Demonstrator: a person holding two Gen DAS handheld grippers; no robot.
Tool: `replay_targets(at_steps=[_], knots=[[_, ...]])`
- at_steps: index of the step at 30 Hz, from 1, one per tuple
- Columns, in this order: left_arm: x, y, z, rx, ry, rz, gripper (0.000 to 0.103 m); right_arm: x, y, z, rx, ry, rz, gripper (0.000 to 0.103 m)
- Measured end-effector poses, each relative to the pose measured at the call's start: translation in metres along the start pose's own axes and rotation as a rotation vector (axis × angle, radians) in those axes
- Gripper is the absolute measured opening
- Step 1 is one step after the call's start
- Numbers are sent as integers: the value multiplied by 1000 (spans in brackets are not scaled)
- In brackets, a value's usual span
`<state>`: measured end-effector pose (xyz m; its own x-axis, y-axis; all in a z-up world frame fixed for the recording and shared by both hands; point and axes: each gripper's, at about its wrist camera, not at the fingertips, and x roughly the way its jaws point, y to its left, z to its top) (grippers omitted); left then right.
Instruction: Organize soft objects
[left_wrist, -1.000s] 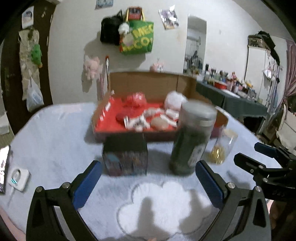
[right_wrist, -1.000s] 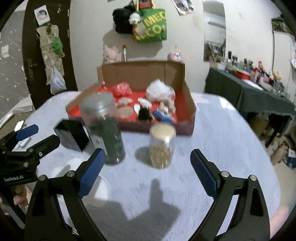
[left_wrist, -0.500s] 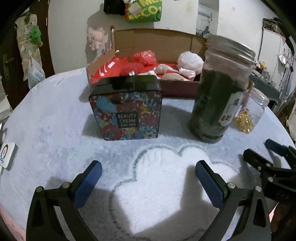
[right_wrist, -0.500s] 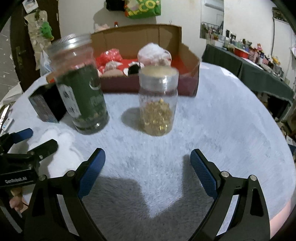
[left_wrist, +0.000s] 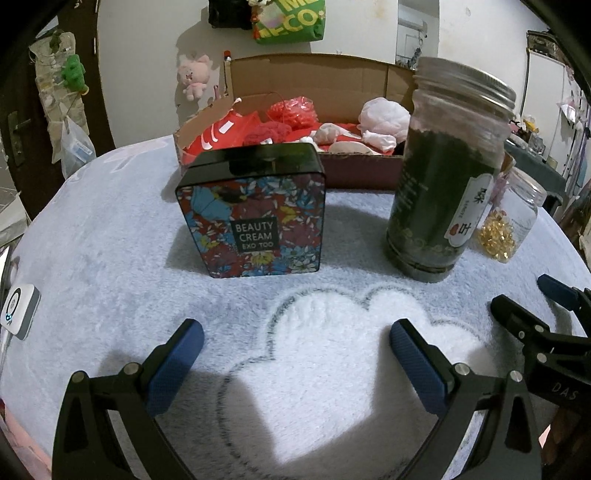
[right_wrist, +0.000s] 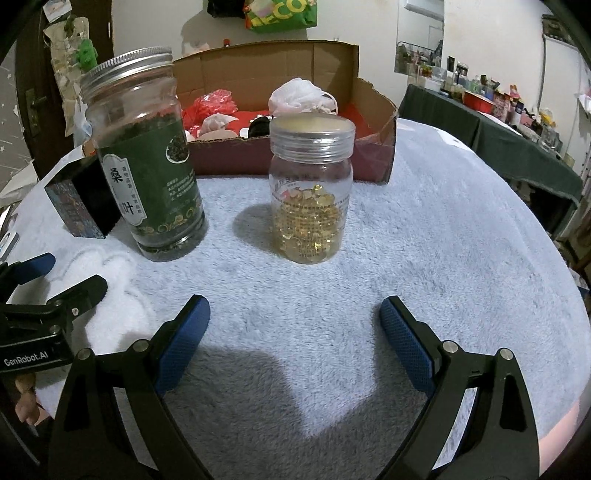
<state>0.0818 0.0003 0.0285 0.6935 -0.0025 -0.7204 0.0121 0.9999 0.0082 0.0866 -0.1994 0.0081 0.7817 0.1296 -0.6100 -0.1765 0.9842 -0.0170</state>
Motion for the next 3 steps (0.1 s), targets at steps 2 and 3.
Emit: replay_targets(at_steps=[2, 3], knots=[[0, 0, 0, 1, 0, 1, 103, 0, 0, 0, -2, 0, -2, 95], [0, 0, 0, 1, 1, 0, 103, 0, 0, 0, -1, 0, -1, 95]])
